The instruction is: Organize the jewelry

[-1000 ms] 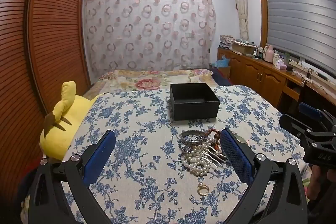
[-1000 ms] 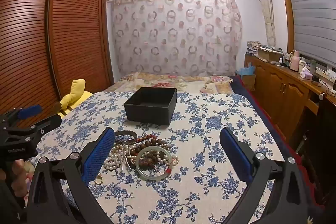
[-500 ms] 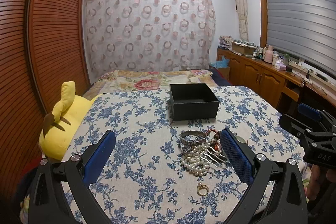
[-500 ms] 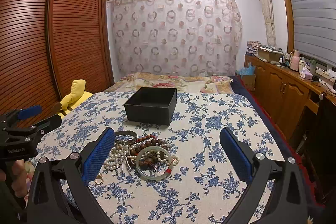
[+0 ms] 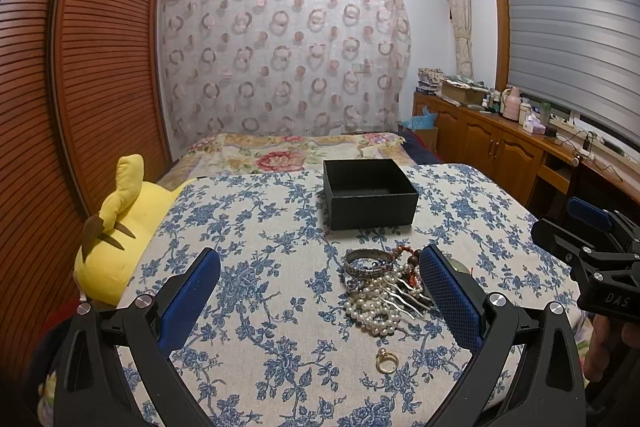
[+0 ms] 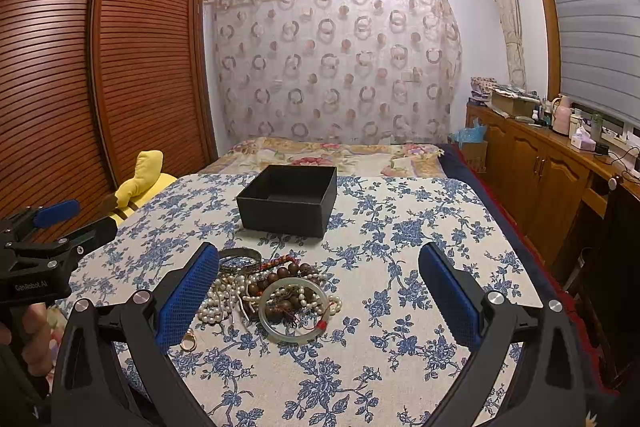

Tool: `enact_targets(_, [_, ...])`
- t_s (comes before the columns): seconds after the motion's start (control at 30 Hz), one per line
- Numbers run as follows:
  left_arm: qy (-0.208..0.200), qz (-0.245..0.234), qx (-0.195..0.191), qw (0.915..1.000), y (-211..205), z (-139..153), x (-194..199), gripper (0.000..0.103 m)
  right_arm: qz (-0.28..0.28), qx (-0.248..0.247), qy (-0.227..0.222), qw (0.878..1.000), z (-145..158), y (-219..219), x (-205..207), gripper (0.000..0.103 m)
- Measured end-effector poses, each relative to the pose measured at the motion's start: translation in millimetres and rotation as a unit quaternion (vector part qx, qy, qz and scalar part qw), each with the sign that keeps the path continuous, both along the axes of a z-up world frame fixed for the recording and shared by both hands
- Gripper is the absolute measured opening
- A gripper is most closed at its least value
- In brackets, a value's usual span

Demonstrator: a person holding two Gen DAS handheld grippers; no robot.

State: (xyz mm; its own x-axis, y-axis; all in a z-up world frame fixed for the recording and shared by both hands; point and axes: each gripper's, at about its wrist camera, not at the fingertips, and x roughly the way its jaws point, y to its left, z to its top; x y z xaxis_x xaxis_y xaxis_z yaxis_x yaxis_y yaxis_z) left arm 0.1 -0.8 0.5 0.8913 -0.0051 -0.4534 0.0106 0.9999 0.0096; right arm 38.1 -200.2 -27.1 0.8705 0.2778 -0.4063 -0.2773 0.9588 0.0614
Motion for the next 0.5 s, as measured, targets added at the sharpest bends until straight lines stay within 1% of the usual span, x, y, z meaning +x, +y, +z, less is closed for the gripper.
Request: enact_targets(0.5, [-0.001,0.0,0.0,1.0,-2.3,-0.7,-0.8,0.097,0.0,0.0,0.0,1.0,0.8,-0.2,-0.7,0.101])
